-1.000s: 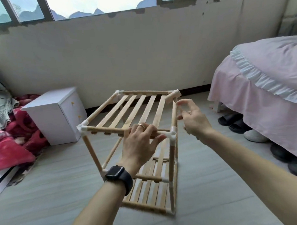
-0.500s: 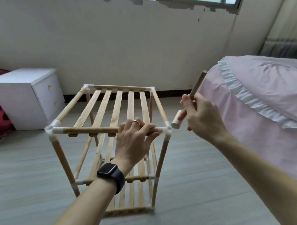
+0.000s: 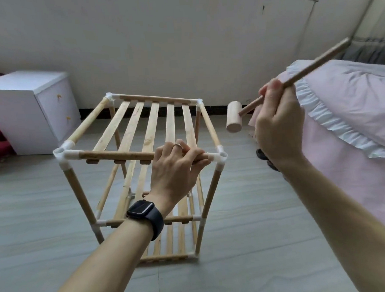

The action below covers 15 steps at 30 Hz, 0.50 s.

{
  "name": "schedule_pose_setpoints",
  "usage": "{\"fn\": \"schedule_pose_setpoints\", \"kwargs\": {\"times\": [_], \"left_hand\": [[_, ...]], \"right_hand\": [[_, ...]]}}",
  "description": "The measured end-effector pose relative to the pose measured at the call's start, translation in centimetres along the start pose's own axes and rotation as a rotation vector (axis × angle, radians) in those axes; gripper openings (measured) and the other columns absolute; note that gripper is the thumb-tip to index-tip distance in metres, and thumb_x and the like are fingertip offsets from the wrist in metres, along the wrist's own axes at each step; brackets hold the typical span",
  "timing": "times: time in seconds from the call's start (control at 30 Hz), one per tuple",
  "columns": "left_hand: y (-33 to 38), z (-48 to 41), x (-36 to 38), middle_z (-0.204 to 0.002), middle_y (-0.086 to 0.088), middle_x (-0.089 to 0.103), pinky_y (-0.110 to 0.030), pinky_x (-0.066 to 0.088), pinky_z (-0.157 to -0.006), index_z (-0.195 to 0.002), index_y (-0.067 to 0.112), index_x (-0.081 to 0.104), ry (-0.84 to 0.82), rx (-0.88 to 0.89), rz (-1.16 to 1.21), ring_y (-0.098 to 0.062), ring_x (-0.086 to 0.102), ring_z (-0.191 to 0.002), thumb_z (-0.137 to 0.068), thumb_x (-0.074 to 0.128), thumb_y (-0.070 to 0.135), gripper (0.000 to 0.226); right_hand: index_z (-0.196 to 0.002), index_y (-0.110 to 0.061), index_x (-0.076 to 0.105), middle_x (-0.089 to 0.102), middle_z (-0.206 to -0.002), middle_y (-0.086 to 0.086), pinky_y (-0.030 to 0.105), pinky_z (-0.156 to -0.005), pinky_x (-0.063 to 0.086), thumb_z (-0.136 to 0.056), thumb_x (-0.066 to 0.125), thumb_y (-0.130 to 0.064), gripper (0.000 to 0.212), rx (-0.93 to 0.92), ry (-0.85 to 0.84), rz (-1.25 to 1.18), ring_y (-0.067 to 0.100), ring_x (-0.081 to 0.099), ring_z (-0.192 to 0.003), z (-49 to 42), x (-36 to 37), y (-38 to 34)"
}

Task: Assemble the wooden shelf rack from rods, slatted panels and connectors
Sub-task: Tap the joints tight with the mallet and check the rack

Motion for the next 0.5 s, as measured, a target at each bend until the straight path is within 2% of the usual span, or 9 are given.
{"fn": "schedule_pose_setpoints", "kwargs": {"times": [0.03,0.07,0.1,0.13,0.2,0.23,0.27,0.4,0.5], "left_hand": [[-0.1,0.0,0.0,-0.09,-0.007,0.061,-0.039,0.043,-0.075,-0.105,0.021,0.076,0.002,-0.002,-0.004,-0.027,0.056,-0.082,-0.091,0.067,0.049,0.032],[-0.1,0.0,0.0,-0.09,-0.007,0.061,-0.04,0.043,-0.074,-0.105,0.021,0.076,0.002,0.0,-0.008,-0.027,0.056,-0.082,-0.091,0.067,0.049,0.033],[-0.1,0.1,0.0,-0.09,-0.007,0.061,-0.04,0.043,-0.075,-0.106,0.021,0.076,0.0,0.005,-0.007,-0.027,0.055,-0.082,-0.091,0.066,0.049,0.033],[-0.1,0.2,0.0,-0.09,-0.006,0.06,-0.039,0.043,-0.075,-0.106,0.021,0.076,0.003,0.01,-0.002,-0.026,0.055,-0.082,-0.091,0.066,0.049,0.033],[-0.2,0.2,0.1,-0.09,-0.006,0.06,-0.039,0.043,-0.075,-0.106,0.022,0.075,0.011,0.018,-0.002,-0.026,0.055,-0.083,-0.092,0.066,0.049,0.032],[-0.2,0.2,0.2,-0.09,-0.005,0.061,-0.039,0.042,-0.075,-0.106,0.023,0.075,0.011,0.022,-0.006,-0.026,0.055,-0.083,-0.092,0.065,0.049,0.032],[-0.2,0.1,0.3,-0.091,-0.005,0.061,-0.039,0.042,-0.075,-0.106,0.023,0.075,0.012,0.022,-0.016,-0.025,0.055,-0.084,-0.092,0.064,0.05,0.032],[-0.1,0.1,0.3,-0.092,-0.005,0.059,-0.039,0.041,-0.076,-0.109,0.024,0.074,-0.012,0.022,-0.024,-0.025,0.054,-0.085,-0.092,0.065,0.049,0.032],[-0.4,0.0,-0.2,-0.097,-0.007,0.063,-0.042,0.048,-0.077,-0.122,0.018,0.072,-0.044,0.081,0.017,-0.027,0.058,-0.088,-0.092,0.069,0.039,0.036]], "right_hand": [[-0.097,-0.01,0.06,0.052,-0.068,-0.019,0.018,-0.057,0.045,-0.11,0.037,-0.024,0.03,0.002,-0.072,0.037,0.006,0.059,-0.059,0.9,0.6,0.0],[-0.101,-0.007,0.059,0.052,-0.069,-0.016,0.025,-0.058,0.048,-0.11,0.036,-0.024,0.03,0.031,-0.235,0.089,0.009,0.059,-0.058,1.9,1.6,0.3],[-0.104,-0.007,0.058,0.054,-0.069,-0.014,0.028,-0.058,0.049,-0.111,0.036,-0.025,0.03,0.067,-0.366,0.114,0.008,0.059,-0.058,2.5,2.1,0.8],[-0.105,-0.008,0.058,0.055,-0.069,-0.012,0.025,-0.056,0.049,-0.111,0.036,-0.026,0.029,0.079,-0.4,0.104,0.004,0.06,-0.057,2.2,2.1,1.0],[-0.102,-0.01,0.059,0.055,-0.068,-0.015,0.014,-0.053,0.042,-0.11,0.037,-0.024,0.027,0.039,-0.214,0.047,-0.005,0.058,-0.057,0.7,0.9,0.9],[-0.1,-0.011,0.059,0.054,-0.068,-0.016,0.013,-0.053,0.04,-0.11,0.037,-0.023,0.027,0.032,-0.092,0.006,-0.006,0.057,-0.057,0.6,0.2,0.9],[-0.099,-0.012,0.057,0.053,-0.067,-0.016,0.012,-0.053,0.04,-0.11,0.037,-0.022,0.025,0.035,-0.046,-0.031,-0.004,0.057,-0.057,1.0,0.1,0.7],[-0.099,-0.015,0.051,0.057,-0.063,-0.005,0.019,-0.048,0.047,-0.11,0.039,-0.022,0.018,0.08,-0.385,-0.016,0.01,0.06,-0.051,4.6,2.0,0.4],[-0.099,-0.016,0.055,0.059,-0.062,-0.006,0.018,-0.047,0.044,-0.11,0.041,-0.029,0.021,0.17,-0.316,-0.102,0.005,0.058,-0.048,3.9,1.3,0.4]]}}
Point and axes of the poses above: each hand's wrist, its own z-axis away from the middle knuckle, its own x-axis out of the palm, y = z × x, the point moved 4 cm from there along -z, towards the middle knuckle
